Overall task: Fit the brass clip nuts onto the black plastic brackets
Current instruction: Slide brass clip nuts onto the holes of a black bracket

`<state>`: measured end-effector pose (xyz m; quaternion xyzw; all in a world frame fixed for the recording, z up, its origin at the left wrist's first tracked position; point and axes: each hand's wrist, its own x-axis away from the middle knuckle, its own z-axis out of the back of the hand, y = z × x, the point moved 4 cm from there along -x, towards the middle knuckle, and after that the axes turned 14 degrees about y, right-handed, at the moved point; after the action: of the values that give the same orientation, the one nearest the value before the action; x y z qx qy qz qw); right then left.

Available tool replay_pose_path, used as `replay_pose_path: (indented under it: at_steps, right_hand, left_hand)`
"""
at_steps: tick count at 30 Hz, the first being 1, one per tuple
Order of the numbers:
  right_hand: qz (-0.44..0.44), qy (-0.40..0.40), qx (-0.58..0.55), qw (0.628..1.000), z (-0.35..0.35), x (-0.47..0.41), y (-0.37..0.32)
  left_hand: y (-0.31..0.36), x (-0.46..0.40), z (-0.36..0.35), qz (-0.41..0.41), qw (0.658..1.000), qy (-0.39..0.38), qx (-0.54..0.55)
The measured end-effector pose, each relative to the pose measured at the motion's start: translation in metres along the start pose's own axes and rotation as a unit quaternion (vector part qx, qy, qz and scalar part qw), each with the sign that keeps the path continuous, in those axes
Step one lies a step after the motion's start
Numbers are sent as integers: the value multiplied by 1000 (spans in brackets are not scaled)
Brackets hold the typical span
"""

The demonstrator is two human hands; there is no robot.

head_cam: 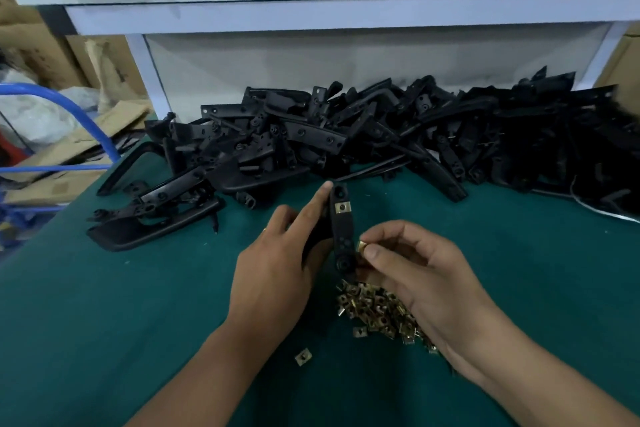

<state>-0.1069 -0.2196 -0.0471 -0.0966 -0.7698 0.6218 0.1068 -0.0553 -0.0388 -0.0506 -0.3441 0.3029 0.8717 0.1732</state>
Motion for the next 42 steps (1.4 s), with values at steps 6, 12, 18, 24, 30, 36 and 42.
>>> replay_pose_path:
  at_steps: [6,12,18,24,30,36,42]
  right_hand:
    - [-31,-11,-56,998,-2,0,1]
    - [7,-3,20,1000,5,-3,1]
    - [9,6,-11,1000,4,-4,3]
    - [8,-2,-8,1000,9,-7,1]
    - [14,16,15,1000,12,-7,-2]
    - [185,71,238,951,-8,18,5]
    - [298,130,301,896,-13,19,1]
  left_hand:
    - [4,0,0,-23,1000,-8,-3]
    - [4,-2,-2,-56,998,-3,-19]
    - [8,-1,7,-69,995,17,-67]
    - [19,2,9,-67,991,35,-109]
    - [21,3,4,-27,994,26,-103]
    - [12,5,9,13,995,31,-96]
    - [17,6,5,21,996,14,-89]
